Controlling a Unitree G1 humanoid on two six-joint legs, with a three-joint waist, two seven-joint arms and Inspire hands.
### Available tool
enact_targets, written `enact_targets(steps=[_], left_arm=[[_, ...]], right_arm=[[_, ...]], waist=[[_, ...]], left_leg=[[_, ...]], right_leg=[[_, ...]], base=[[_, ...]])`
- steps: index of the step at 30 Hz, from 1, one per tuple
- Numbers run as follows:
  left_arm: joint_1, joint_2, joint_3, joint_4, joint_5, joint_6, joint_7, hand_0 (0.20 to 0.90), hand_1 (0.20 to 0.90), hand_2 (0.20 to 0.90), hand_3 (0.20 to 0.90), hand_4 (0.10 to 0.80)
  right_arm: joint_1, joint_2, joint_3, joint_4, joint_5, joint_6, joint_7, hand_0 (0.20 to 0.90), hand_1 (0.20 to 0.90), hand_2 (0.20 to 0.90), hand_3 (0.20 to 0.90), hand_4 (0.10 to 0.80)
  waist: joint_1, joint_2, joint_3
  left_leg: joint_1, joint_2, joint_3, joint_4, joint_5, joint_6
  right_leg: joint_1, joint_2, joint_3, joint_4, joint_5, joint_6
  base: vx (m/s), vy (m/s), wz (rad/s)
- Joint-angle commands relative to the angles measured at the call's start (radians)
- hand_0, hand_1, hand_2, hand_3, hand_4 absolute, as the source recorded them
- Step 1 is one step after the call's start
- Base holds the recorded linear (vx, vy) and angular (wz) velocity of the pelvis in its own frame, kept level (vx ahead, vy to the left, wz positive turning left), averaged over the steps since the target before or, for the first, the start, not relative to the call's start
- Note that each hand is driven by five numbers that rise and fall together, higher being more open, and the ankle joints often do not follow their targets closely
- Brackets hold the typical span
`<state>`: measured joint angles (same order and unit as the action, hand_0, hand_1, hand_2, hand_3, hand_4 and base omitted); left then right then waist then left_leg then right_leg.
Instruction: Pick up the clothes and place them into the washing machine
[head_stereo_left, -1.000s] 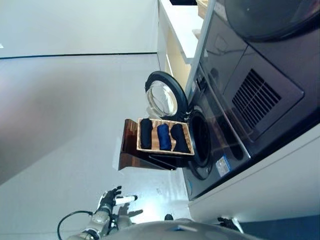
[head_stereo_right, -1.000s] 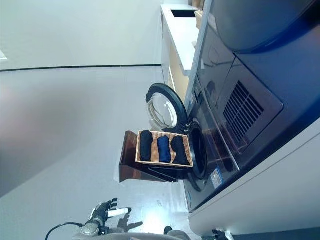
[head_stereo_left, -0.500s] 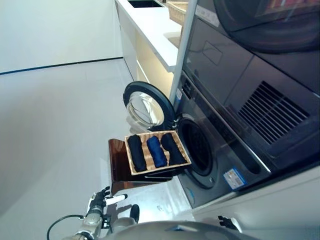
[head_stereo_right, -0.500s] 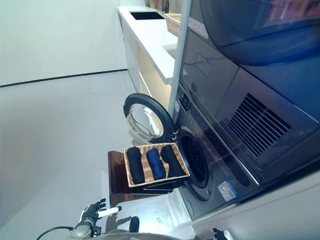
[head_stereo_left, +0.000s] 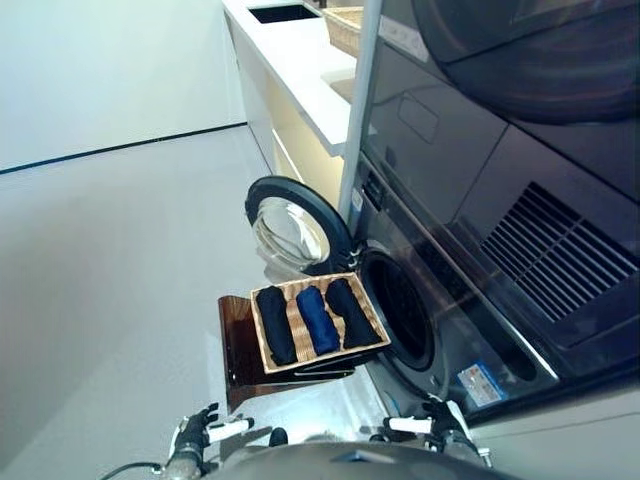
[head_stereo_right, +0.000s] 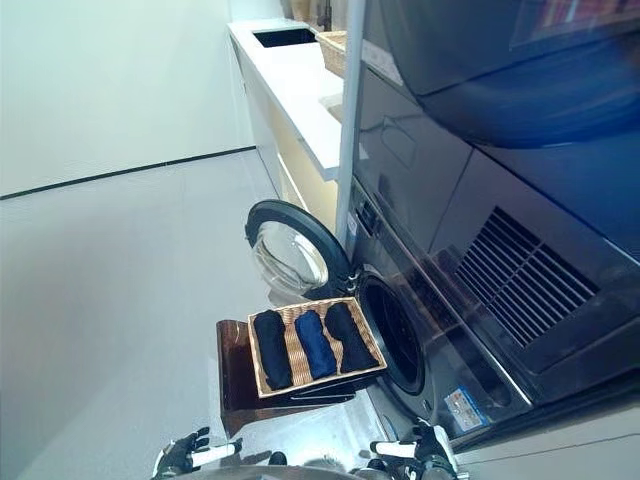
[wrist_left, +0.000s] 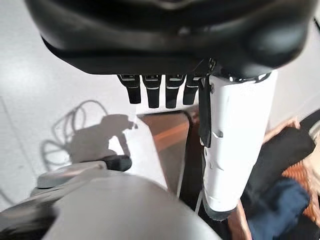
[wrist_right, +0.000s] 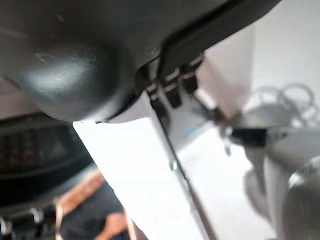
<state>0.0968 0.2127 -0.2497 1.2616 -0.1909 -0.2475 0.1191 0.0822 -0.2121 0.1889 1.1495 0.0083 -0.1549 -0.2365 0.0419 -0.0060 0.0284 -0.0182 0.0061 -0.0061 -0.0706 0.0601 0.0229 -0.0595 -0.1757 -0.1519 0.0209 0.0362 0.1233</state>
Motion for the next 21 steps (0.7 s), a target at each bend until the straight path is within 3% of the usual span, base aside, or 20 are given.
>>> enact_targets(steps=[1,2,3,8,15,21], left_arm=[[-0.093,-0.005,-0.079,-0.033,0.009,-0.047,-0.002,0.900,0.900,0.900,0.900,0.800],[-0.110,-0.007,-0.071,-0.054,-0.004,-0.046,0.015,0.900,0.900,0.900,0.900,0.800],[-0.126,-0.008,-0.076,-0.058,-0.012,-0.048,0.020,0.900,0.900,0.900,0.900,0.800],[-0.134,0.010,-0.123,-0.129,-0.066,-0.080,0.056,0.900,0.900,0.900,0.900,0.800],[-0.156,0.016,-0.154,-0.185,-0.094,-0.086,0.069,0.900,0.900,0.900,0.900,0.800],[-0.179,0.021,-0.166,-0.192,-0.111,-0.091,0.084,0.900,0.900,0.900,0.900,0.800]], right_arm=[[-0.563,-0.064,0.069,0.046,0.101,-0.013,-0.103,0.900,0.900,0.900,0.900,0.800],[-0.399,-0.071,0.023,0.047,0.172,-0.039,-0.050,0.900,0.900,0.900,0.900,0.800],[-0.407,-0.081,0.023,0.048,0.131,-0.029,-0.115,0.900,0.900,0.900,0.900,0.800],[-0.635,-0.110,0.040,0.047,0.204,-0.048,-0.149,0.900,0.900,0.900,0.900,0.800],[-0.738,-0.133,0.052,0.050,0.280,-0.068,-0.160,0.900,0.900,0.900,0.900,0.800],[-0.824,-0.155,0.096,0.120,0.197,-0.042,-0.211,0.900,0.900,0.900,0.900,0.800]], waist=[[0.056,-0.025,0.015],[0.058,-0.017,0.037],[0.056,-0.012,0.051],[0.098,0.019,0.145],[0.121,0.014,0.183],[0.136,0.018,0.209]], left_leg=[[-0.070,-0.033,-0.023,0.062,-0.066,-0.039],[-0.104,-0.033,-0.033,0.069,-0.060,-0.042],[-0.126,-0.035,-0.042,0.076,-0.059,-0.043],[-0.274,-0.037,-0.048,0.143,-0.041,-0.049],[-0.332,-0.041,-0.059,0.159,-0.035,-0.052],[-0.376,-0.046,-0.057,0.176,-0.038,-0.052]], right_leg=[[-0.003,-0.065,-0.053,-0.017,0.059,0.028],[-0.025,-0.068,-0.053,-0.005,0.056,0.026],[-0.037,-0.071,-0.059,-0.009,0.059,0.026],[-0.153,-0.076,-0.061,0.006,0.084,0.022],[-0.190,-0.078,-0.058,0.012,0.084,0.022],[-0.226,-0.078,-0.052,0.030,0.079,0.017]], base=[[-0.059,-0.039,-0.03],[-0.050,-0.051,-0.07],[-0.209,-0.047,0.31],[-0.190,-0.005,0.37],[0.006,0.002,0.04],[0.013,0.012,0.03]])
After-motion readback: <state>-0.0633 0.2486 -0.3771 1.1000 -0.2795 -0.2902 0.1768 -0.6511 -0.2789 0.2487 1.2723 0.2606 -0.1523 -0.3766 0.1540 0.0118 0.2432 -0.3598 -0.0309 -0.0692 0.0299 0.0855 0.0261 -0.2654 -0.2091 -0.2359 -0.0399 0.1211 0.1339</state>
